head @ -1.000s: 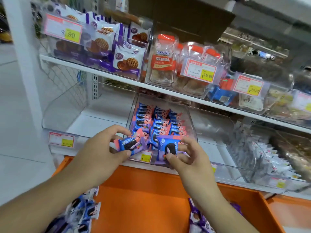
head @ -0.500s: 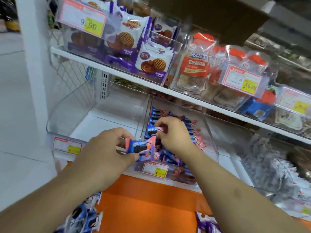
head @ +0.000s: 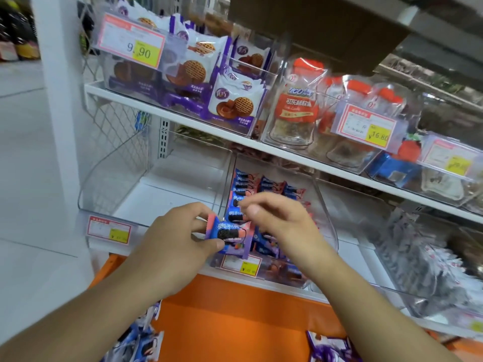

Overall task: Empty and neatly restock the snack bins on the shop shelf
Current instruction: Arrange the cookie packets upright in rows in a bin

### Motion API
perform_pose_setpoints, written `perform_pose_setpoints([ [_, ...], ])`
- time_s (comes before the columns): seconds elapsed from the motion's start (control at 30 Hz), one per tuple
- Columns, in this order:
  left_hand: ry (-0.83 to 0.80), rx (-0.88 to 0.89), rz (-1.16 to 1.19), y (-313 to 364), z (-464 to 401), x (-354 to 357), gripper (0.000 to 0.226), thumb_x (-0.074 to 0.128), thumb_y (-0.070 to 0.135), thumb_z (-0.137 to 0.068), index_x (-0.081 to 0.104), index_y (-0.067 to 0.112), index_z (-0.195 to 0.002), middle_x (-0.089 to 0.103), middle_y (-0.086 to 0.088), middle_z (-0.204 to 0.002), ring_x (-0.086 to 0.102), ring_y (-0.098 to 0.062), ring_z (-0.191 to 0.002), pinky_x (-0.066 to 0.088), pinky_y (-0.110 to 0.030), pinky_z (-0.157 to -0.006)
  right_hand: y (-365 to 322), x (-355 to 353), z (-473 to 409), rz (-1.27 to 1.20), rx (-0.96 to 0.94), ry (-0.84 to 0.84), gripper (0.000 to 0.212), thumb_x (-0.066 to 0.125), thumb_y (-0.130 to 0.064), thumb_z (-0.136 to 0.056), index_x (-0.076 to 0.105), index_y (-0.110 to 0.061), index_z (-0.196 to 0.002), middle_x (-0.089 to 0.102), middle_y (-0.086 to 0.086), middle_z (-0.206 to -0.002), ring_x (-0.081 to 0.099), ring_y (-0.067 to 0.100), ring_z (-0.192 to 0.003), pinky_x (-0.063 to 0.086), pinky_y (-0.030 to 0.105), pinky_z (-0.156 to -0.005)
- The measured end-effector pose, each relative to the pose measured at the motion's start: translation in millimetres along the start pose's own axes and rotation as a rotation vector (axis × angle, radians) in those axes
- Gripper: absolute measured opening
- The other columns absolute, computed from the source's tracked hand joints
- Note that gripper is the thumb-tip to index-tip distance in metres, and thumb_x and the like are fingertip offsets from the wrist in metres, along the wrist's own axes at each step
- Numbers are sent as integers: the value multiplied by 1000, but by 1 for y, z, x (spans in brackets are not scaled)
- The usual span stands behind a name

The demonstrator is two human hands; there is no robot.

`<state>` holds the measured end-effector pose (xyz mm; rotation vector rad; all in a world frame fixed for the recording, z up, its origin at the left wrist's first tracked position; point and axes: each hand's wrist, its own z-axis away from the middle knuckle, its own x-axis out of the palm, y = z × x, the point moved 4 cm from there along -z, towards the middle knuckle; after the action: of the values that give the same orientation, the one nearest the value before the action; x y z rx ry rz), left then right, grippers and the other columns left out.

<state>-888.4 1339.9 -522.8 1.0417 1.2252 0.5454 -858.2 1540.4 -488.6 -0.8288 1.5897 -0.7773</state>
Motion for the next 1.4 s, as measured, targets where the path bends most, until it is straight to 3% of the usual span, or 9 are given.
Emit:
perform_pose_setpoints([
  [0.1, 2, 25, -14, 5, 3, 5, 23, 80, 28, -90, 62, 38, -101, 76, 20, -99, 71, 3, -76, 50, -22, -66, -1, 8, 16, 211, -37, -59, 24, 84, -15, -87, 76, -34, -99, 74, -9, -99, 67, 26, -83, 55, 46, -76],
  [0.2, 12, 95, -108, 8, 6, 10, 31, 76, 34, -92, 56, 46, -113, 68, 27, -110, 64, 10, -85, 47, -14, -66, 12, 6, 14, 269, 2, 46, 25, 87, -12, -83, 74, -32, -92, 73, -7, -92, 66, 27, -76, 56, 43, -72],
  [0.33, -23, 187, -330, 10, 9, 12, 68, 66, 39, -98, 26, 48, -153, 46, 23, -151, 47, 3, -127, 43, -20, -98, 27, -6, 5, 303, 70, 196, 23, 83, -10, -86, 72, -30, -90, 68, -7, -82, 55, 1, -60, 42, 14, -53],
  [0.43, -106, 238, -402, 3, 8, 16, 89, 66, 36, -98, 4, 49, -160, 19, 24, -167, 27, -2, -150, 28, -23, -115, 37, -4, -9, 451, 50, 198, 19, 82, -15, -88, 71, -30, -95, 64, -17, -89, 58, -1, -80, 41, 16, -69],
  [0.6, -94, 312, -479, 0, 2, 18, 88, 59, 34, -102, -5, 40, -163, 0, 25, -169, 9, 0, -155, 12, -14, -116, 55, 16, -36, 560, 5, 131, 17, 80, -16, -90, 72, -26, -100, 62, -17, -93, 56, 5, -89, 47, 26, -82],
  [0.8, -98, 336, -478, -3, 1, 15, 86, 57, 29, -103, -6, 43, -161, -4, 38, -147, 9, 3, -153, 15, -16, -117, 76, 23, -46, 729, -113, 185, 20, 84, -24, -84, 76, -29, -102, 61, -11, -106, 45, 15, -108, 45, 38, -95],
  [1.07, -112, 378, -477, -7, 2, 21, 85, 60, 34, -101, 4, 44, -164, 3, 28, -168, 11, 0, -155, 10, -17, -116, 70, 7, -26, 619, -128, 152, 28, 87, -26, -83, 79, -29, -109, 57, -11, -122, 44, 16, -123, 40, 34, -107],
  [1.23, -208, 467, -454, -1, 23, 40, 68, 58, 46, -100, 23, 51, -158, 23, 36, -158, 26, 10, -143, 27, -17, -117, 35, -12, 48, 336, -277, 220, 21, 82, -5, -85, 79, -19, -101, 64, -5, -111, 62, 10, -110, 46, 17, -92],
  [1.4, -406, 451, -510, -25, 52, 84, 54, 64, 45, -97, 46, 42, -148, 50, 26, -144, 48, 2, -130, 34, -14, -103, 88, -8, 124, 355, -114, -86, 22, 82, -10, -83, 78, -20, -103, 68, -4, -98, 66, 12, -92, 52, 24, -71],
])
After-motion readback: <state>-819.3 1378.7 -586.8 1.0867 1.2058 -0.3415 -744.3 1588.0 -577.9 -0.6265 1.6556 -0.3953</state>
